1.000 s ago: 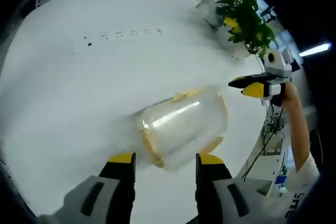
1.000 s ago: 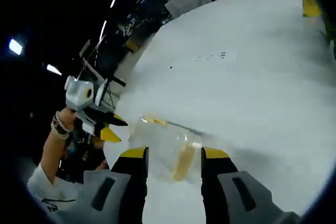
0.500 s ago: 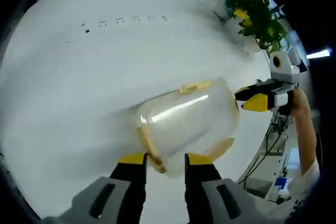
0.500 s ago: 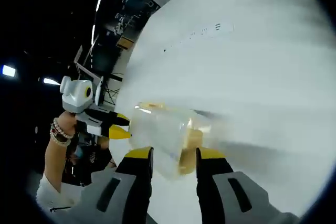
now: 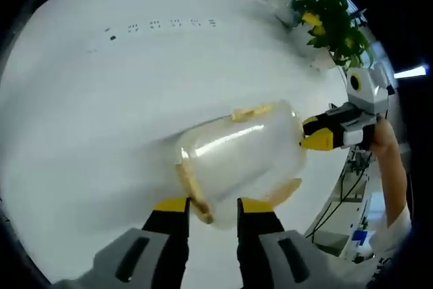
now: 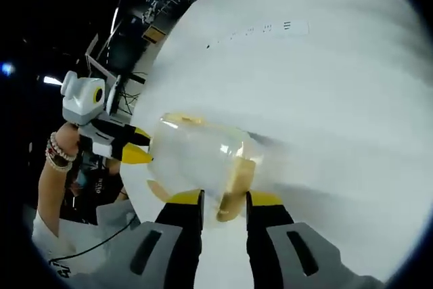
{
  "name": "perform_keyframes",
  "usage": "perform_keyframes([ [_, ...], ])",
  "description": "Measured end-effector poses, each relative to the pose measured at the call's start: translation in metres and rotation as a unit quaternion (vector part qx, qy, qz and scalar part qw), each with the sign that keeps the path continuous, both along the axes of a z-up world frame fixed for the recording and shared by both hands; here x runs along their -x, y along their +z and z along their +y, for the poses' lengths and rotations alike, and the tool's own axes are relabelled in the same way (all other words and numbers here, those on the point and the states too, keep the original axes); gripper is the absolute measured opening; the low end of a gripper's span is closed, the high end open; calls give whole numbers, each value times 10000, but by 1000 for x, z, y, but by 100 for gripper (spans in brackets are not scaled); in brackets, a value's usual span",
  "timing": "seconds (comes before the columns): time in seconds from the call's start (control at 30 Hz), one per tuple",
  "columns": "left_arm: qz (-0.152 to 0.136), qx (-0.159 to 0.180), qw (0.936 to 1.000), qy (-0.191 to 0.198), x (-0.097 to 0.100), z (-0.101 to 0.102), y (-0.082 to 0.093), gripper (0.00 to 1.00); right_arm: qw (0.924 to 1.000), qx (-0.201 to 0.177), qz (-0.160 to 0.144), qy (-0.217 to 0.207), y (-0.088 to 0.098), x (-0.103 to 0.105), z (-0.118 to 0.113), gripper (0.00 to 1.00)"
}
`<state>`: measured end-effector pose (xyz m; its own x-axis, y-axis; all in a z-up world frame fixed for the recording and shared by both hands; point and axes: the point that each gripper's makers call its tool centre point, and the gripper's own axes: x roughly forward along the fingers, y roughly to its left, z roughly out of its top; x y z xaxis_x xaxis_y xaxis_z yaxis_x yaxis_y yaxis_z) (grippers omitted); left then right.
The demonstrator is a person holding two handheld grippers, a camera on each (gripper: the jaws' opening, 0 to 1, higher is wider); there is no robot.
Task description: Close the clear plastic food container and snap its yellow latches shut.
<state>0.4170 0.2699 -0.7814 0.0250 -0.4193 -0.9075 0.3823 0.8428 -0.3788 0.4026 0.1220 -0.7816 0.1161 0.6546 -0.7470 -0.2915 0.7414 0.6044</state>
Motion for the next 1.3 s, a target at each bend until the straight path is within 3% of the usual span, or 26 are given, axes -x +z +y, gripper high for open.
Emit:
perform_keyframes([
  [0.13, 22, 83, 9999, 83, 0, -1, 0, 20, 9999, -114, 39, -31, -2, -11, -4, 20],
  [0.37, 72, 53, 9999, 113, 0, -2, -1, 19, 9999, -83, 86, -47, 0, -6, -2, 19],
  [0.63, 166, 72, 9998, 79, 0, -3, -1, 18, 9997, -175, 141, -100, -3, -22, -7, 17],
  [0.7, 198, 80, 9997, 118, 0, -3, -2, 17, 9992, -271, 222, -189, -4, -23, -8, 16],
  [0.73, 411, 247, 9986, 234, 5, -6, 3, 16, 9981, -527, 321, -35, 0, -19, -4, 14],
  [0.8, 300, 167, 9993, 129, -1, -2, 4, 17, 9983, -461, 227, -287, -3, -25, -9, 14],
  [0.97, 287, 157, 9994, 84, 1, -5, -1, 17, 9989, -406, 184, -151, -1, -23, -9, 15],
  [1.07, 173, 143, 9997, 56, 2, -5, -1, 19, 9994, -344, -6, -24, 0, -23, -10, 17],
  [1.17, 497, 101, 9987, -43, 18, -5, -4, 22, 9989, -442, -139, -14, -1, -24, -8, 18],
  [1.3, 448, 146, 9988, -106, 18, -5, -4, 23, 9987, -474, -166, -11, -1, -18, -4, 19],
])
